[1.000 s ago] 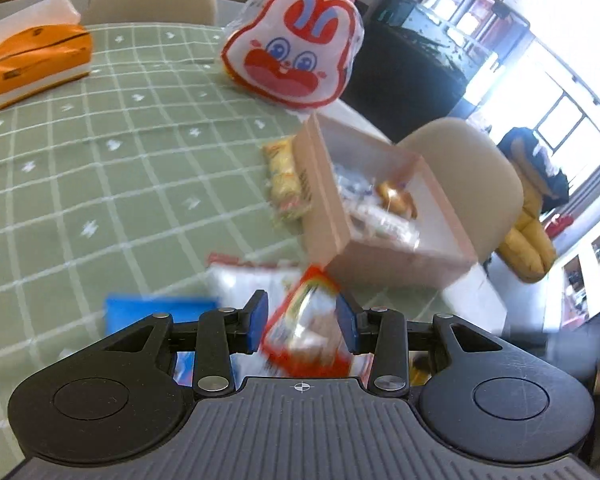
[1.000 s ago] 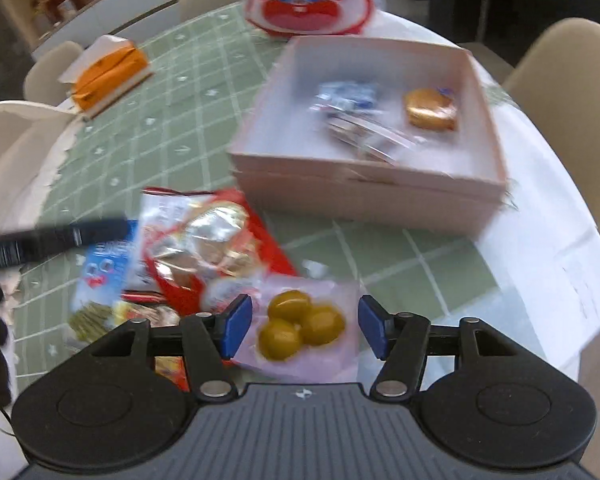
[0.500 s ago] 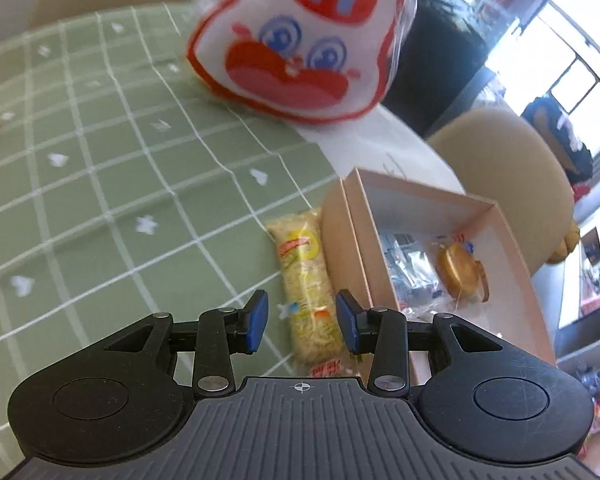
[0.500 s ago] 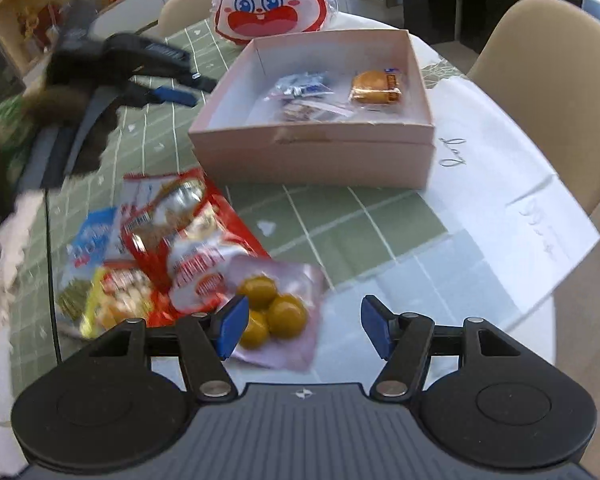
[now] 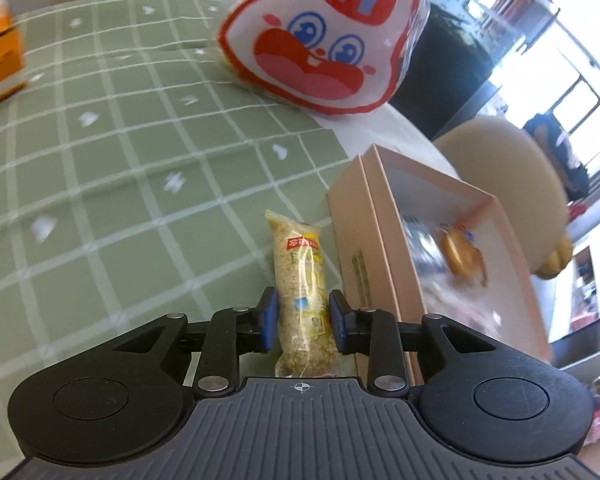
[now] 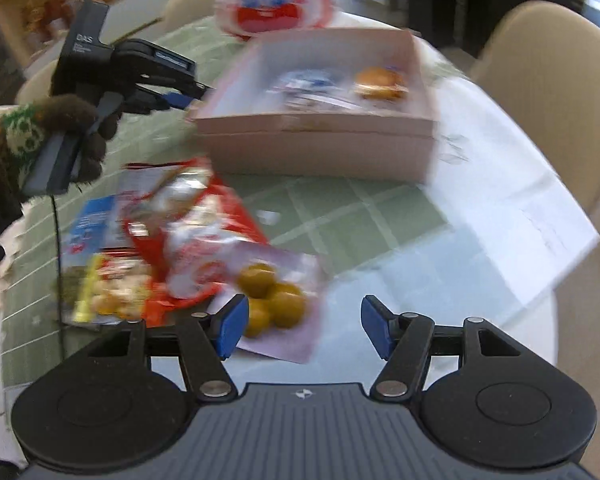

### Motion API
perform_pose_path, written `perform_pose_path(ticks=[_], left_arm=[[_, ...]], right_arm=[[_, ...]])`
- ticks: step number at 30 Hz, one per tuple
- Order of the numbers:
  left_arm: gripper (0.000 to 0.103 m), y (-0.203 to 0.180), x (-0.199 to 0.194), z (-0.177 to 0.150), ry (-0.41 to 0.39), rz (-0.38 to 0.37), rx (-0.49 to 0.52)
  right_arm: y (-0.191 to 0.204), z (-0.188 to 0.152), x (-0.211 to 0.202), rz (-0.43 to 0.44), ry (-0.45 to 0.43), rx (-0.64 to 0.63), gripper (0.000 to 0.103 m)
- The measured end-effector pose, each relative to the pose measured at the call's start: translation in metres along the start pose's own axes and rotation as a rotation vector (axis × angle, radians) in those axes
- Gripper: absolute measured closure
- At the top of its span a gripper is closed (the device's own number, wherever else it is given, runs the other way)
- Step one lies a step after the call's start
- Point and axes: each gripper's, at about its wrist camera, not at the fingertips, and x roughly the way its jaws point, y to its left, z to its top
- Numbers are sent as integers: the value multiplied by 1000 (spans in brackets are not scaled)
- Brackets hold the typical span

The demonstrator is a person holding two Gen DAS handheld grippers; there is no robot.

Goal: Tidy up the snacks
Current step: 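Grasp the yellow-wrapped stick snack with the left gripper while the right tool moves over the green candies, then hold the stick snack in the left gripper while the right tool moves over the snack pile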

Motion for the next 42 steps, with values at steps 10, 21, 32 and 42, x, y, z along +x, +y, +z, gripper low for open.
perform_pose_path(ticks=[10, 21, 32, 42], left_arm=[[71, 34, -126, -118, -55, -63, -117], [71, 34, -161, -186, 47, -141, -59], [72, 14, -133, -189, 31, 43, 27], [72, 5, -125, -195, 71, 14, 90]], right_arm=[[116, -7, 40, 135, 65, -334, 40], [143, 22, 64, 53, -57, -328, 55], [114, -4, 27, -70, -107, -284, 36], [89, -30, 13, -120, -86, -186, 36]])
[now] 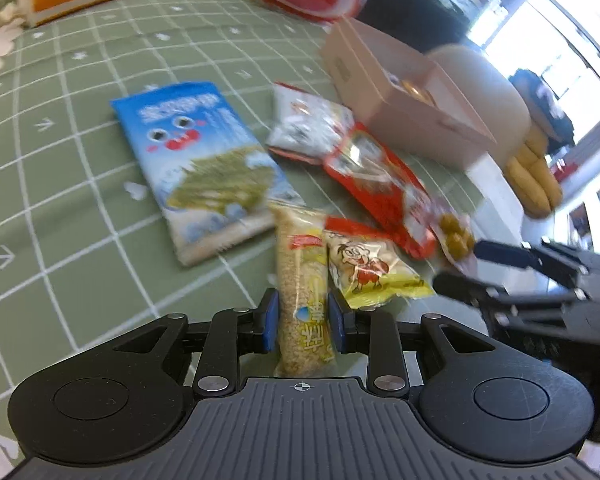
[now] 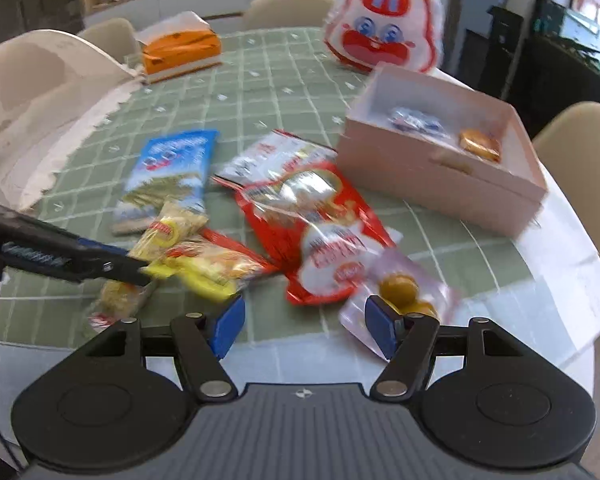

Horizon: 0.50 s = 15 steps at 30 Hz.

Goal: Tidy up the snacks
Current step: 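Hold the stick snack in the left gripper while the right tool moves over the snack pile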

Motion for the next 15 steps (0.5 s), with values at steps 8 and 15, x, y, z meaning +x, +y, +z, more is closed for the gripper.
perform_pose_path(ticks=[8, 15], left_arm=[[54, -12, -3, -10, -20, 72, 115], [57, -26, 8, -6, -10, 79, 170]], right_arm=[[1, -15, 8, 19, 51, 57, 36], [16, -25, 14, 21, 67, 24, 28]])
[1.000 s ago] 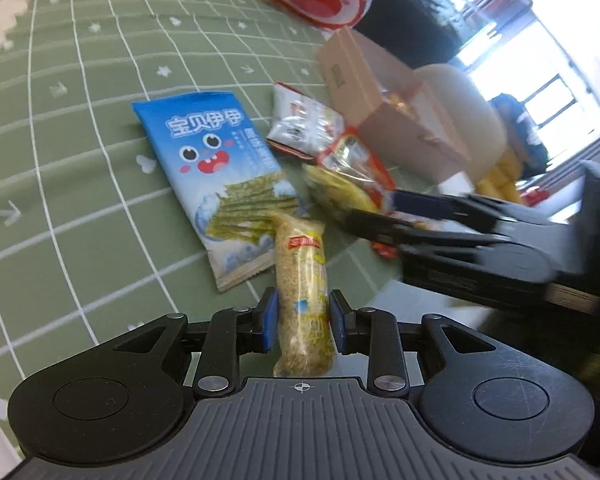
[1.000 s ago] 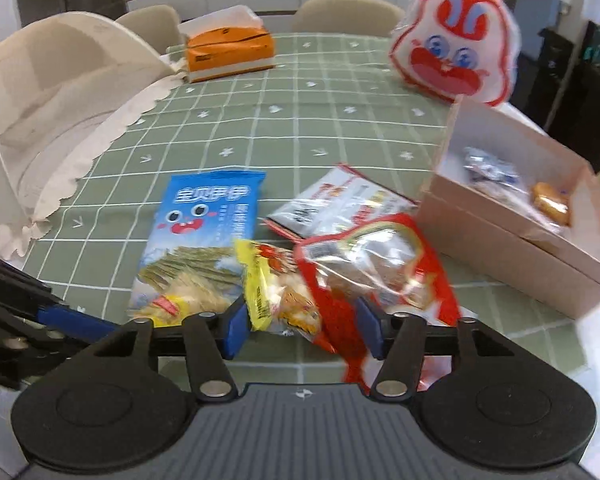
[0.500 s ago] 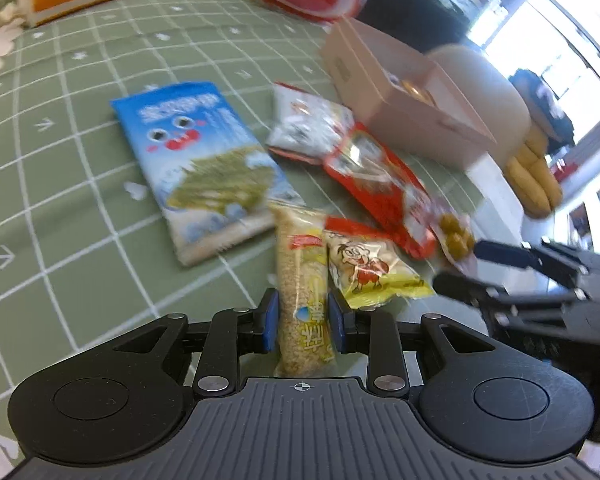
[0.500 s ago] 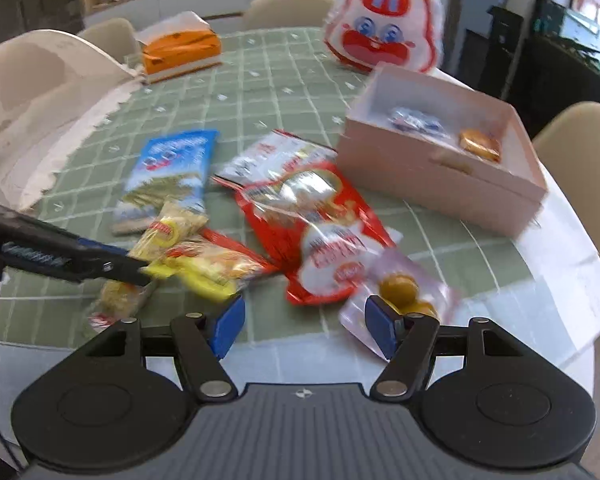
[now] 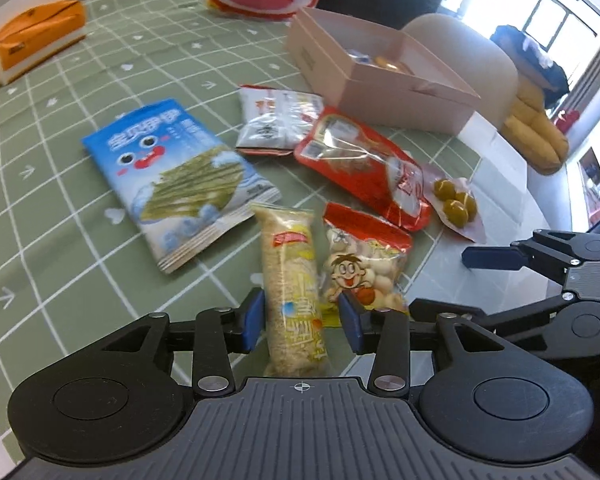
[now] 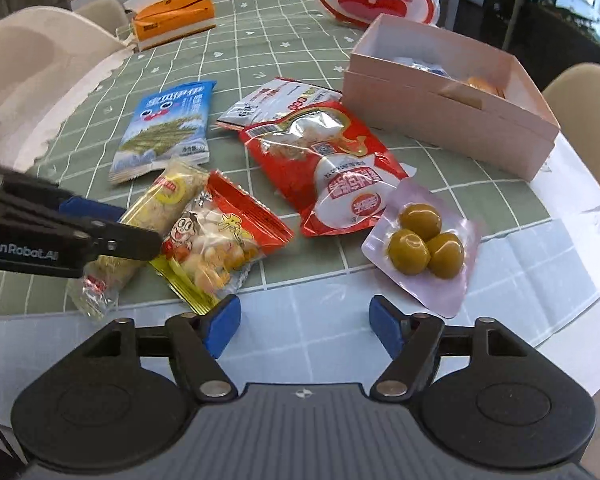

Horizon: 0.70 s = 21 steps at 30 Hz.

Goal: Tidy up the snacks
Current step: 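Hold the stick snack in the left gripper while the right tool moves over the snack pile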

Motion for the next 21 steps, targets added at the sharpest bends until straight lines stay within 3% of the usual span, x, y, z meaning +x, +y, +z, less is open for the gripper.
perform_pose_path(ticks=[3, 7, 13, 16, 21], left_arm=[[58, -1, 3, 2, -4, 6, -12], [58, 3, 3, 3, -13, -4, -37], [67, 7, 2, 1, -23, 3, -52], [68, 10, -1, -1, -22, 3, -66], [68, 13, -5, -7, -24, 6, -75]], right_arm=[[0, -3, 1, -1, -8, 9, 22], [1, -7, 6, 4, 14, 17, 0], [3, -3, 7, 4, 45, 12, 0], [3, -2, 0, 54, 38, 22, 8], [25, -2, -10, 68, 0, -81, 8]])
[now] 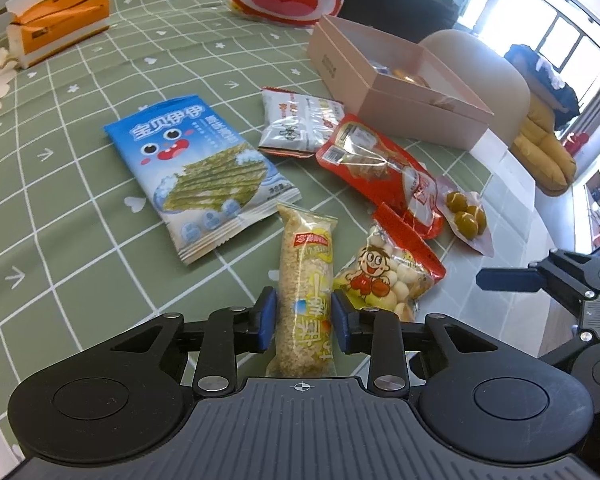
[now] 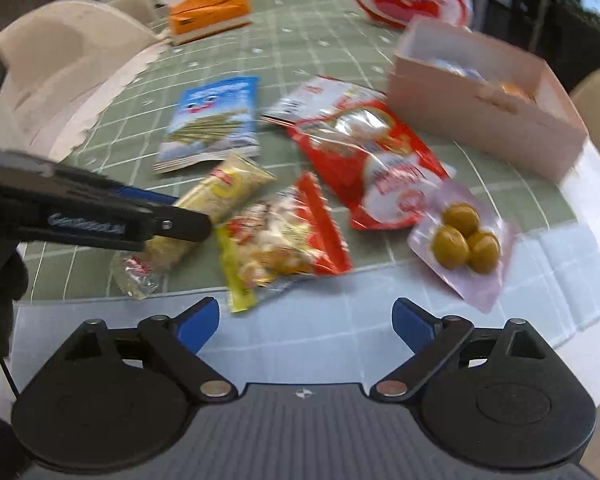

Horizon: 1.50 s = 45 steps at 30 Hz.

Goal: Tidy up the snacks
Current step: 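Hold the stick snack in the left gripper while the right tool moves over the snack pile, then grasp the yellow cartoon-printed snack bag with the right gripper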

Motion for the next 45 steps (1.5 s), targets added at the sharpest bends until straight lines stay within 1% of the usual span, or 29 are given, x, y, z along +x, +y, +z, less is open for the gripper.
perform_pose_path(ticks=[2, 4, 8, 10, 11, 12, 15, 17, 19, 21, 24, 29, 30, 32, 36, 38, 40, 42, 43, 45], left_arm=[[68, 2, -2, -2, -3, -1, -7], [68, 4, -4, -4, -3, -2, -14], [68, 8, -7, -7, -6, -5, -28], [68, 11, -10, -9, -10, -9, -40], [69, 13, -11, -10, -13, -10, -49], [69, 16, -14, -12, -22, -11, -63], [69, 27, -21, -16, -42, -5, -102], [69, 33, -22, -18, -40, -14, -128], [69, 34, -23, -19, -39, -14, -132], [69, 33, -23, -19, -39, -11, -127], [69, 35, -23, -21, -40, -16, -133], [69, 34, -23, -22, -42, -11, -133], [69, 34, -24, -22, -45, -10, -133], [69, 35, -24, -23, -51, -13, -145], [69, 39, -24, -24, -56, -26, -163], [69, 39, -24, -24, -59, -27, -164], [69, 38, -24, -24, -60, -27, -164], [69, 38, -24, -25, -61, -27, -163], [69, 39, -24, -25, -61, -28, -164], [69, 39, -25, -25, -63, -29, -167]], right_arm=[[4, 2, 1, -19, -7, -19, 9], [4, 5, 4, -65, -5, -18, 9], [-6, 5, 10, -224, 15, -19, 11], [-15, 5, 9, -277, 13, -2, 12], [-19, 6, 8, -274, 10, 20, 12], [-24, 7, 4, -249, 3, 53, 12], [-26, 14, -6, -131, -29, 120, 12], [-17, 18, -8, -60, -39, 108, 12], [-4, 24, -2, -12, -19, 57, 12], [9, 26, 7, -16, 3, -7, 13], [18, 24, 17, -83, 34, -75, 15], [2, 17, 18, -196, 39, -107, 15], [-2, 17, 18, -205, 45, -101, 15], [-9, 19, 16, -181, 57, -56, 15], [-11, 29, 11, -40, 41, 70, 15], [-8, 36, 13, 7, 37, 113, 15], [0, 45, 21, 3, 53, 129, 15], [11, 54, 30, -56, 52, 106, 15], [15, 57, 33, -67, 50, 93, 15], [21, 61, 36, -87, 45, 70, 20]])
